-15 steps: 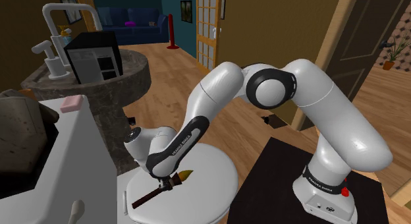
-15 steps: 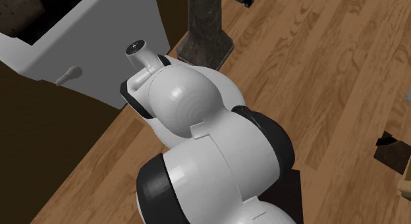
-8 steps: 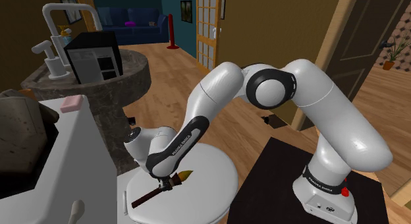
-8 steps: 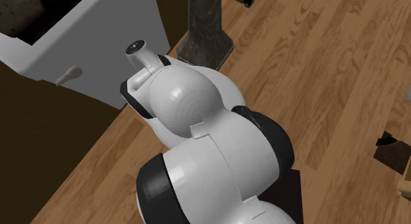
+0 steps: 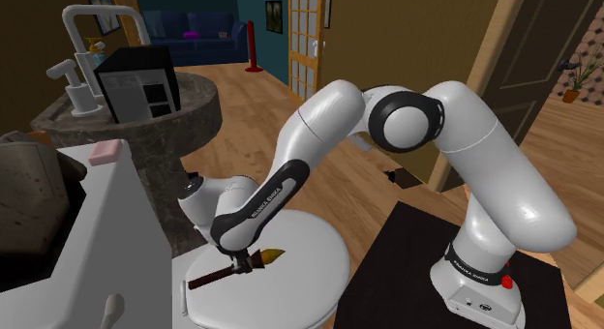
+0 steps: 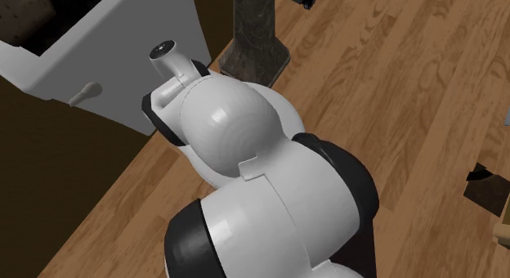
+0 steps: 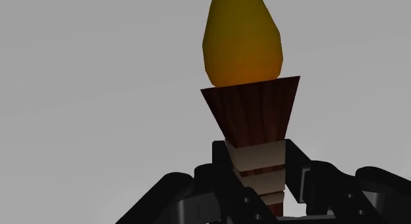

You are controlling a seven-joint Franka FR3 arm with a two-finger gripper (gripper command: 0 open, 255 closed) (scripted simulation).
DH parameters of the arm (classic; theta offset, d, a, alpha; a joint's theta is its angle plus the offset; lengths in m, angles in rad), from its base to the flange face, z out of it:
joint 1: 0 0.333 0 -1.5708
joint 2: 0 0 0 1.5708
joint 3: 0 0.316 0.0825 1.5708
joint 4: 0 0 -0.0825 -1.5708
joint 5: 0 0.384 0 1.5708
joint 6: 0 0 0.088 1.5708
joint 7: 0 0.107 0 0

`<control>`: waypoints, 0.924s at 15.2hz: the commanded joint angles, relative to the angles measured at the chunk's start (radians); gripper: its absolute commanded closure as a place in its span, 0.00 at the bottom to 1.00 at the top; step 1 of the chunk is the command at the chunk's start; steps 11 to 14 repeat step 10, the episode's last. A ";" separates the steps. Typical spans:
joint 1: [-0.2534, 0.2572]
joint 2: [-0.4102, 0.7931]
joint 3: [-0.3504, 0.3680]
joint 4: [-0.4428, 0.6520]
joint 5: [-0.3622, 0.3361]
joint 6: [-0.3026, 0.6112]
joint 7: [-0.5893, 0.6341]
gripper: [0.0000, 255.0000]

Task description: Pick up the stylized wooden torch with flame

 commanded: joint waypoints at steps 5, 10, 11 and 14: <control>-0.009 -0.065 0.012 -0.024 0.013 -0.040 -0.008 1.00; -0.013 -0.094 0.017 -0.028 0.021 -0.065 -0.014 1.00; -0.013 -0.094 0.017 -0.028 0.021 -0.065 -0.014 1.00; -0.013 -0.094 0.017 -0.028 0.021 -0.065 -0.014 1.00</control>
